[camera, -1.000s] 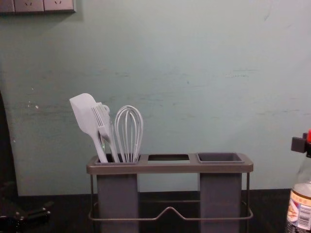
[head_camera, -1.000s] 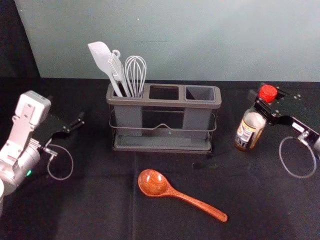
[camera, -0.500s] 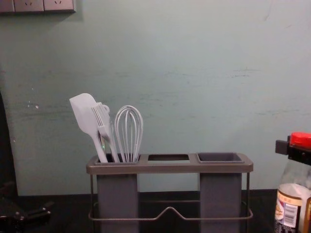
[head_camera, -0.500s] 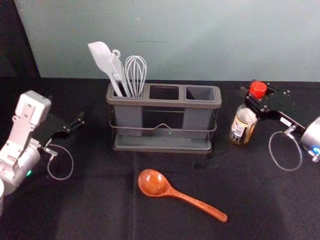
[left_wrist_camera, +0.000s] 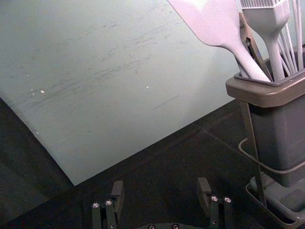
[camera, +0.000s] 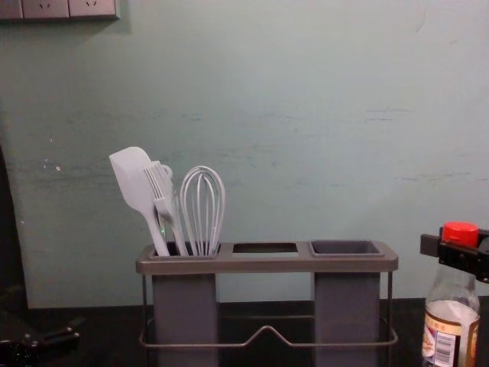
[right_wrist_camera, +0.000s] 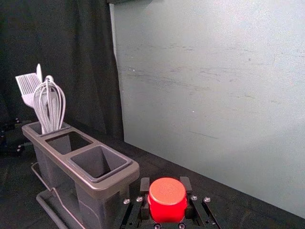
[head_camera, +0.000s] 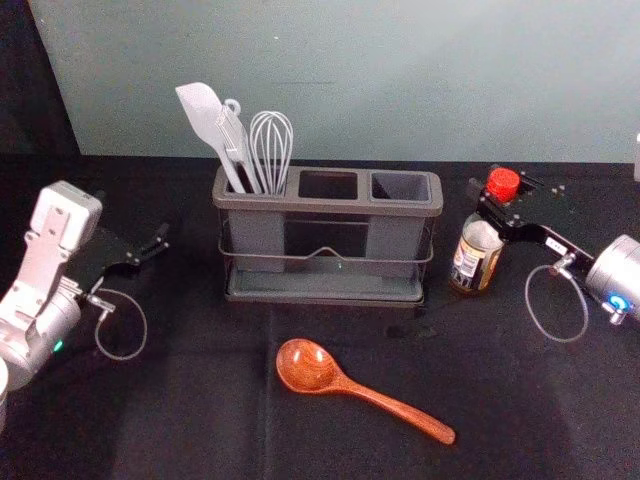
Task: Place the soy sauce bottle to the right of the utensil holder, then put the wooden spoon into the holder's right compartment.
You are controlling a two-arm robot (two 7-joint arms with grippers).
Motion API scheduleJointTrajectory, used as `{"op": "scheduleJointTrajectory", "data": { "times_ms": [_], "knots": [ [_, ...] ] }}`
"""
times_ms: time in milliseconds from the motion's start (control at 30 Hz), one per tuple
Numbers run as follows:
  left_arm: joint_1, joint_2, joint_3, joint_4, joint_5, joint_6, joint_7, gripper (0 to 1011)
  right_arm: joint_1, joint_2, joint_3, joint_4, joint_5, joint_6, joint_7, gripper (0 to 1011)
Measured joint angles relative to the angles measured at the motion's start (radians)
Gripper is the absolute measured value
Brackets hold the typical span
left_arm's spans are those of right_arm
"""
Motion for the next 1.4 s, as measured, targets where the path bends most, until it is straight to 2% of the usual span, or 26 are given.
{"op": "scheduleJointTrajectory", "data": {
  "times_ms": [867, 1400],
  "knots": [
    [0.000, 0.000, 0.000, 0.000, 0.000, 0.000, 0.000, 1005, 0.027, -0.024, -0.022, 0.025, -0.039, -0.001, 0.006, 381],
    [0.000, 0.000, 0.000, 0.000, 0.000, 0.000, 0.000, 1005, 0.026, -0.024, -0.020, 0.025, -0.036, -0.002, 0.005, 382]
  ]
}}
